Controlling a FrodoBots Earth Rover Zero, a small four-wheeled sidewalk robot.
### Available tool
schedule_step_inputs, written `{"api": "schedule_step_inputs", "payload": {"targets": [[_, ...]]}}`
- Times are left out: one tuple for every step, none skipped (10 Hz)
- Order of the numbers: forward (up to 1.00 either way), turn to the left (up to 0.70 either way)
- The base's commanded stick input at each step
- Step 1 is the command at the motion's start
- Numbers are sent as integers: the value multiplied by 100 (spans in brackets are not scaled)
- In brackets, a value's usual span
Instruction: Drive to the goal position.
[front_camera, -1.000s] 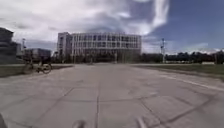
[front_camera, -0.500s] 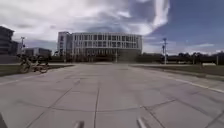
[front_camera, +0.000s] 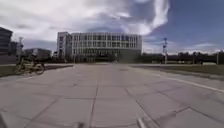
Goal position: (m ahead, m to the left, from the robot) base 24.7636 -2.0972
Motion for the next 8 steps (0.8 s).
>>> {"api": "schedule_step_inputs", "payload": {"targets": [[70, 0], [70, 0], [70, 0], [70, 0], [70, 0], [70, 0], [70, 0], [70, 0]]}}
